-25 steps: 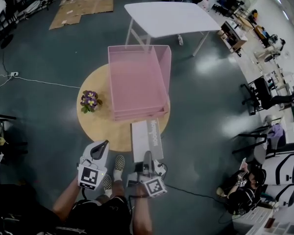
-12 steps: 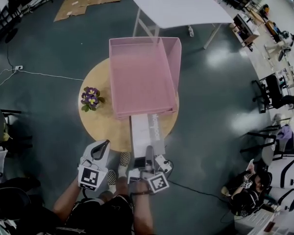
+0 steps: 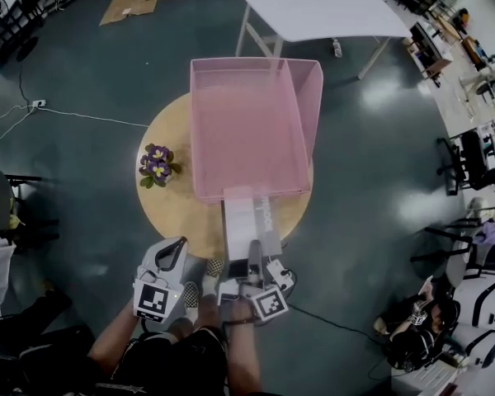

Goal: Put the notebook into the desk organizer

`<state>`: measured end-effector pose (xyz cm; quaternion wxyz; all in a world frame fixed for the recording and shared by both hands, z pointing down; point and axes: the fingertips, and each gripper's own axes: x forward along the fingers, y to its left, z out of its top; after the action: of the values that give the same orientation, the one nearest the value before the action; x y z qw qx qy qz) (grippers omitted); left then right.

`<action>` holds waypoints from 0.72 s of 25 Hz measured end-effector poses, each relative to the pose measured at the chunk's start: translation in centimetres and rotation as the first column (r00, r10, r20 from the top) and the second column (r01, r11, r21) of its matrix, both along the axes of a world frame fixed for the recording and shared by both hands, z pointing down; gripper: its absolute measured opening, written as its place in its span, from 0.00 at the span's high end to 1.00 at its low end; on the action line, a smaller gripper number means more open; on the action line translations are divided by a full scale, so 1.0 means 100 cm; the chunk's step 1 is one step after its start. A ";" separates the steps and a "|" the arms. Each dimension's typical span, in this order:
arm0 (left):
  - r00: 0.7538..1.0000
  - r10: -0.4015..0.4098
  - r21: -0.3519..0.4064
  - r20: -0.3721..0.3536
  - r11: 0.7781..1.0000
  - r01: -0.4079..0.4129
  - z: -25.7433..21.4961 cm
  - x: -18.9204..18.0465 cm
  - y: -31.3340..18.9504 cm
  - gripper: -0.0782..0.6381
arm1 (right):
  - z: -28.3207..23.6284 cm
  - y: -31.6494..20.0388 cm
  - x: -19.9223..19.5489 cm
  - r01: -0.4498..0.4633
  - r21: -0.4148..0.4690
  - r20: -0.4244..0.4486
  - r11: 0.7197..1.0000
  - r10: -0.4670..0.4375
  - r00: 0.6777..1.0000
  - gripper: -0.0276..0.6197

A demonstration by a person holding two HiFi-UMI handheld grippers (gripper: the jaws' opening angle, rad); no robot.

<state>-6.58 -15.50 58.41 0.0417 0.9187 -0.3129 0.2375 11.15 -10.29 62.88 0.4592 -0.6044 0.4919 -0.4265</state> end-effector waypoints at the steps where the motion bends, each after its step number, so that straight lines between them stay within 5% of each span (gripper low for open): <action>1: 1.000 -0.004 -0.004 0.002 1.000 0.004 0.002 0.000 -0.001 0.88 | 0.002 -0.003 0.001 0.004 -0.004 0.001 1.000 -0.004 1.000 0.94; 18: 0.998 -0.053 -0.063 0.023 0.997 0.054 0.029 0.004 -0.016 0.88 | 0.038 -0.042 0.021 0.023 -0.073 0.038 0.997 -0.020 0.999 0.94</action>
<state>-6.15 -17.14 61.35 0.0739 0.9057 -0.3300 0.2557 13.22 -14.47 66.67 0.4411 -0.6075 0.4736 -0.4605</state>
